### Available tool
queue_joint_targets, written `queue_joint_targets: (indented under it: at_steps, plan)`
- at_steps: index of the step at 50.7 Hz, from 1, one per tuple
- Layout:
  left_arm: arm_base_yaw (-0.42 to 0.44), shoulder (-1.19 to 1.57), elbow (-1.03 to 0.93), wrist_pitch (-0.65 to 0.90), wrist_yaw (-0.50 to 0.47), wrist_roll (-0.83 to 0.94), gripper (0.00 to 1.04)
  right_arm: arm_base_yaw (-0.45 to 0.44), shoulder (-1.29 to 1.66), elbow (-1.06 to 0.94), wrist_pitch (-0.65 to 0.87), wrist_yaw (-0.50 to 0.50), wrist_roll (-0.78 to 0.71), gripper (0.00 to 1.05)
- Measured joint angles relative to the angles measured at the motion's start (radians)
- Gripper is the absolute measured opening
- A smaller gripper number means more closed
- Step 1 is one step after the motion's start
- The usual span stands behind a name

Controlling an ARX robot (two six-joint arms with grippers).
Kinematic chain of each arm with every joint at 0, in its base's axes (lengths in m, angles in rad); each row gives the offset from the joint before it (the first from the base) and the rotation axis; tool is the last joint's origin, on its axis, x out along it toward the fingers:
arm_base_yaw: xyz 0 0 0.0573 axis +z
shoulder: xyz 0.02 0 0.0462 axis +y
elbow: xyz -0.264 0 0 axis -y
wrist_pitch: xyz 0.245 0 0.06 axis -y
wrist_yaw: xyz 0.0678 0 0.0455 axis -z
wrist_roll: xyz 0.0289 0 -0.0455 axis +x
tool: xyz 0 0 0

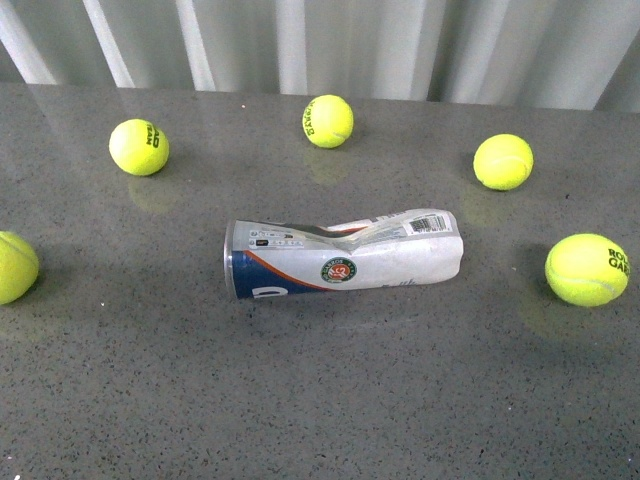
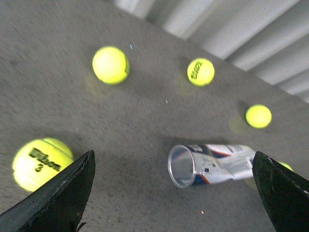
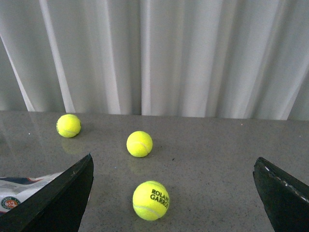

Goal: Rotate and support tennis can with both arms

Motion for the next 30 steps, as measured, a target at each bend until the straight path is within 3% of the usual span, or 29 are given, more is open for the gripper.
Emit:
queue_joint_targets:
  at_steps: [2, 11, 30]
  plan:
    - [0.008, 0.111, 0.052, -0.021, 0.061, 0.002, 0.98, 0.0, 0.0, 0.0, 0.0, 0.0, 0.0, 0.98]
    - [0.013, 0.372, 0.168, -0.02, 0.155, 0.006, 0.98, 0.0, 0.0, 0.0, 0.0, 0.0, 0.0, 0.98]
    - [-0.014, 0.678, 0.281, 0.095, 0.239, -0.001, 0.98, 0.0, 0.0, 0.0, 0.0, 0.0, 0.0, 0.98]
